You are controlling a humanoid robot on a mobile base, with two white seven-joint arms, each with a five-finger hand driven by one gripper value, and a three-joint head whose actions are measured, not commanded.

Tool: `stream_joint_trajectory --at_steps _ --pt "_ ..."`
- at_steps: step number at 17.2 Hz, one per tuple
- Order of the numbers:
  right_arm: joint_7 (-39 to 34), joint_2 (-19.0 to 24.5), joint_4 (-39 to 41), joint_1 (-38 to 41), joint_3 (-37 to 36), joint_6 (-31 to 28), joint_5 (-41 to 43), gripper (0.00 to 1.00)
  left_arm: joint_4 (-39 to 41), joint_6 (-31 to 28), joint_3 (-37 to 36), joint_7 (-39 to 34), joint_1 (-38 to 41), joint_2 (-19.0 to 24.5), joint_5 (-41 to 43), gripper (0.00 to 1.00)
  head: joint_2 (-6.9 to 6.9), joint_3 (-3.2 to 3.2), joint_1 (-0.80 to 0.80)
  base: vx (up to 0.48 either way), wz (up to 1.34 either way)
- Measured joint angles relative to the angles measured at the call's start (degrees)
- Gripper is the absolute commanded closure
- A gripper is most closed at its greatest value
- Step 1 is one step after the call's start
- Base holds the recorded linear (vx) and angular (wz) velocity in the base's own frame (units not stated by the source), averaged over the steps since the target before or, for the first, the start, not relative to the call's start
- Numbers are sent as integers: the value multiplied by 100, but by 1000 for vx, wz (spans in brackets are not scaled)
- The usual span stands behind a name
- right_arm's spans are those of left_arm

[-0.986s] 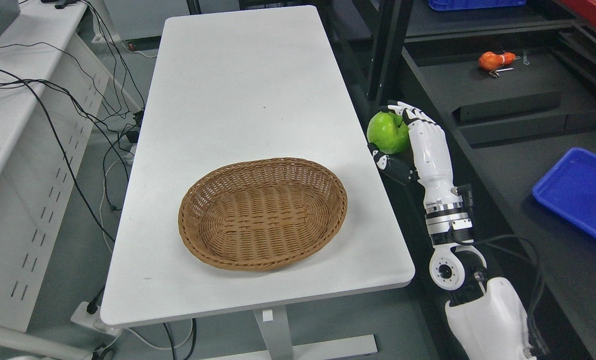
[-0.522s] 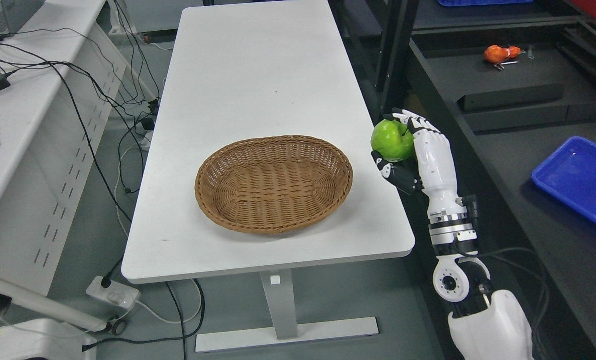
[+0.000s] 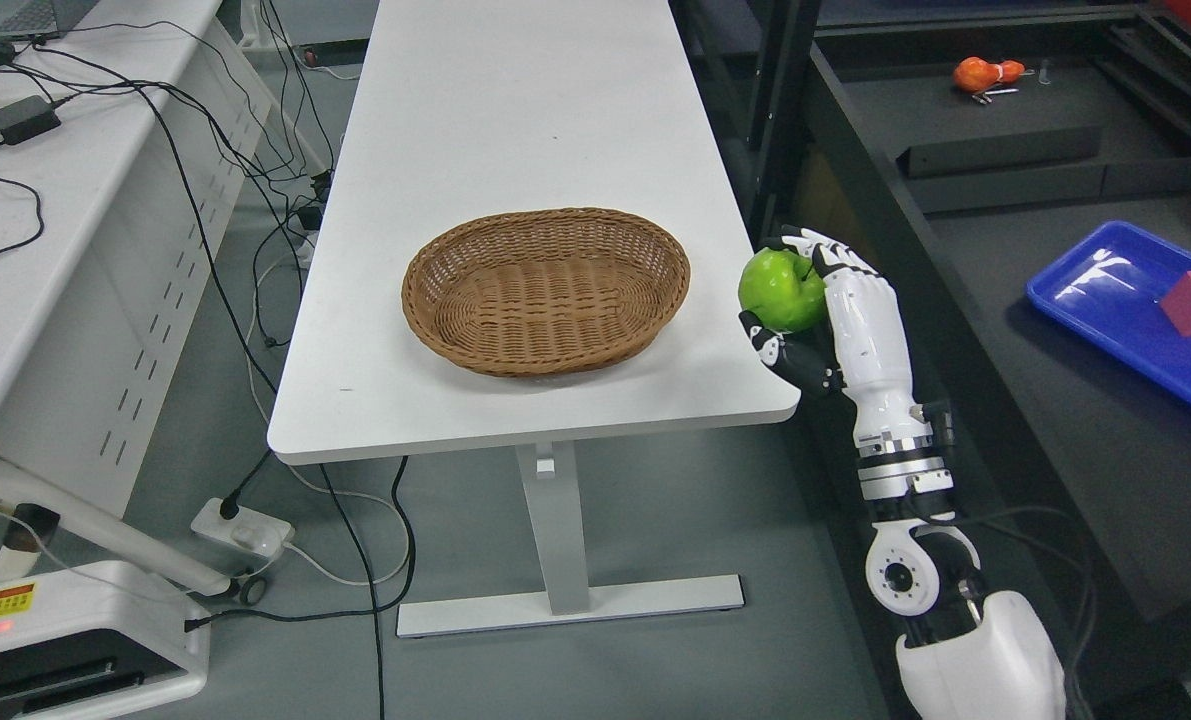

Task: Place green apple on left shelf middle layer
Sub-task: 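Carry the held apple toward the shelf's middle-layer fruit tray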

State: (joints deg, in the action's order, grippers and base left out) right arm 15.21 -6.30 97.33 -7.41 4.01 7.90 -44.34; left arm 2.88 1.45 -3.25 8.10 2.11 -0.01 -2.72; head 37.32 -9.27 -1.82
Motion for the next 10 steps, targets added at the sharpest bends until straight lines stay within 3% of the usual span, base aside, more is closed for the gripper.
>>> stream_joint_trajectory --at_steps 10 --pt "-21 10 39 54 86 121 -2 99 1 0 0 0 0 0 0 0 0 0 0 -355 -175"
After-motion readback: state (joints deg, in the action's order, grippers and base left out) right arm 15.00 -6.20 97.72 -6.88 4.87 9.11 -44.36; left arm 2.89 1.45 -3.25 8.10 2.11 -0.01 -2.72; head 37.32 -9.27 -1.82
